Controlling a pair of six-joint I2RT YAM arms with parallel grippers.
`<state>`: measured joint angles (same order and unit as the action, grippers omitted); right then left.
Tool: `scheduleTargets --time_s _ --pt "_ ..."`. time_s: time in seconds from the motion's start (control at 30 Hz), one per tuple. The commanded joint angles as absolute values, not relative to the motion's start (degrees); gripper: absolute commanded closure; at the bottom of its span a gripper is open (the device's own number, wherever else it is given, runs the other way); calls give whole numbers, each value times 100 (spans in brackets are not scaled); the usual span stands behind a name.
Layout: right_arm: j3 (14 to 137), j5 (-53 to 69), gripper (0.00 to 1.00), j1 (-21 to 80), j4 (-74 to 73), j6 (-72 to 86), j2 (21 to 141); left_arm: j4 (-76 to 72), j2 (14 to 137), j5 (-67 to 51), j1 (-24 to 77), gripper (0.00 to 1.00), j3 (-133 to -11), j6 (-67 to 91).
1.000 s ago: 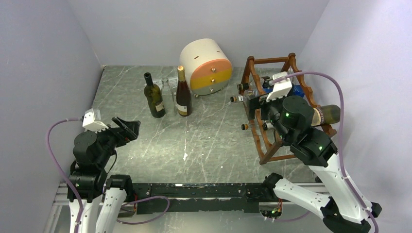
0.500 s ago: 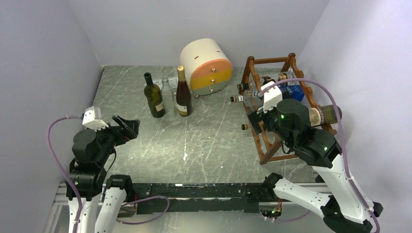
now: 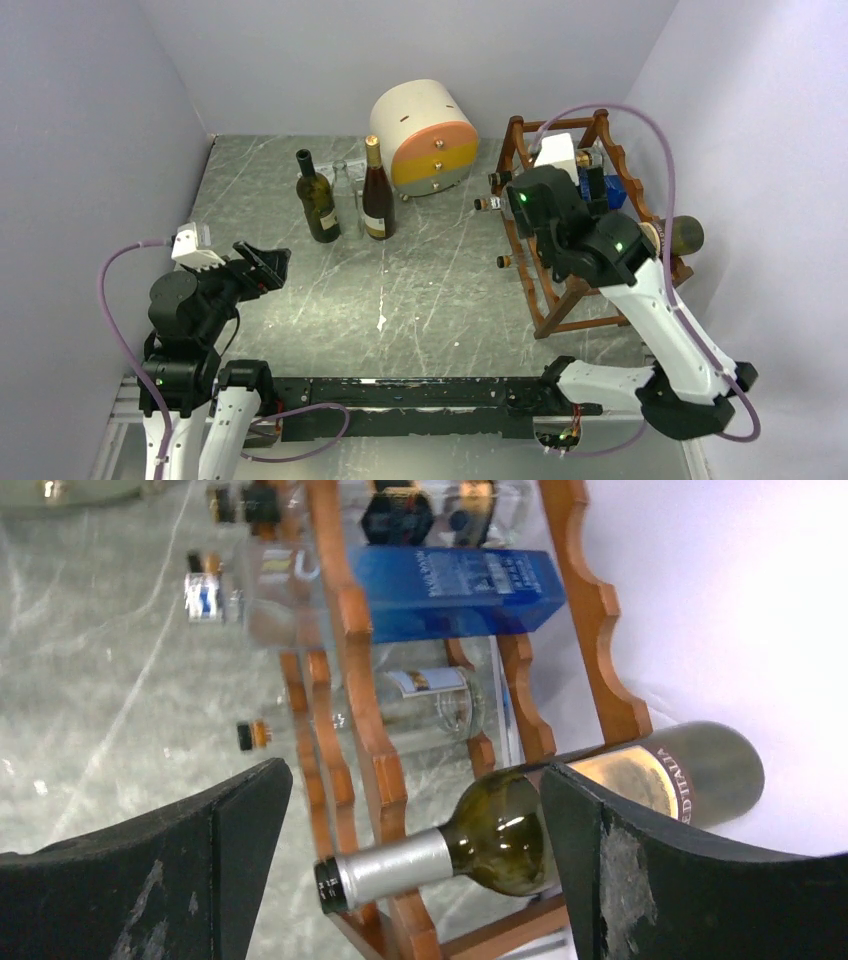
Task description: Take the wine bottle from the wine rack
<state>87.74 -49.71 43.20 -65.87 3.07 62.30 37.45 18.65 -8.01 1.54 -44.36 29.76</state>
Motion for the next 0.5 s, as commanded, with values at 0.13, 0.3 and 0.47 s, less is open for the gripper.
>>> scheduleTargets --time_s 0.13,0.3,0.47 --pt "9627 -6496 0 3852 -7881 3952 6454 3489 1621 -1100 148 1 -4378 2838" --pt "9553 -6629 0 3635 -7848 4546 6260 3481 1513 -1117 218 1 -4376 2828" --pt "9304 -7082 0 3251 -7874 4904 6446 3463 1485 -1136 267 1 -4364 2821"
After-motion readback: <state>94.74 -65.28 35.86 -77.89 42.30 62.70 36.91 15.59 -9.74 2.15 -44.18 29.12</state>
